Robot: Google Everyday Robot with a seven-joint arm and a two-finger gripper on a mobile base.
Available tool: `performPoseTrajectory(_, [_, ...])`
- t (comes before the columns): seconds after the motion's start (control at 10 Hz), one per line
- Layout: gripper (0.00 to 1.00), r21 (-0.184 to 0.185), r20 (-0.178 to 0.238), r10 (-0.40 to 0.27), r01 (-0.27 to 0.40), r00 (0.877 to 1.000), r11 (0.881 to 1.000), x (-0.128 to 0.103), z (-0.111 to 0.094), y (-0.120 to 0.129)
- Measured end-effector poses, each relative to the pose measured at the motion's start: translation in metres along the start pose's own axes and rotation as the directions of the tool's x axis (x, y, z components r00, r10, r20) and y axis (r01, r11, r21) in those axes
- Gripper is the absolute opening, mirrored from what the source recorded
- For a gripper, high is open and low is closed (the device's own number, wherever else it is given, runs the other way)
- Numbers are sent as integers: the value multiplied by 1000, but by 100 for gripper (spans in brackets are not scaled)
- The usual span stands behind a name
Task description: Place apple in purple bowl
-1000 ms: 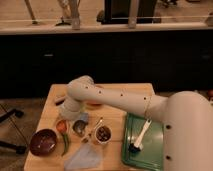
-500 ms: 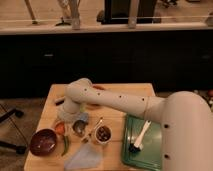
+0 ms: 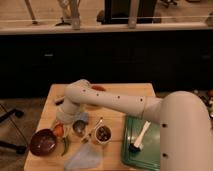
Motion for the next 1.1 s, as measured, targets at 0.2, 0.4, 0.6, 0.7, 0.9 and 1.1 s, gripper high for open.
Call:
performPoseTrajectory(0.2, [0, 1, -14, 4, -4, 1000, 1000, -3, -3, 1])
performPoseTrajectory(0.4, [0, -3, -25, 6, -6, 1000, 1000, -13, -14, -4])
performPoseTrajectory(0.6, [0, -1, -6, -16, 16, 1000, 1000, -21, -16, -13])
performPoseTrajectory(0.7, [0, 2, 12, -38, 38, 999, 999, -23, -14, -18])
performPoseTrajectory(0.9, [0, 6, 62, -88, 87, 994, 996, -26, -7, -30])
performPoseTrajectory(1.1, [0, 6, 106, -125, 125, 986, 992, -26, -1, -40])
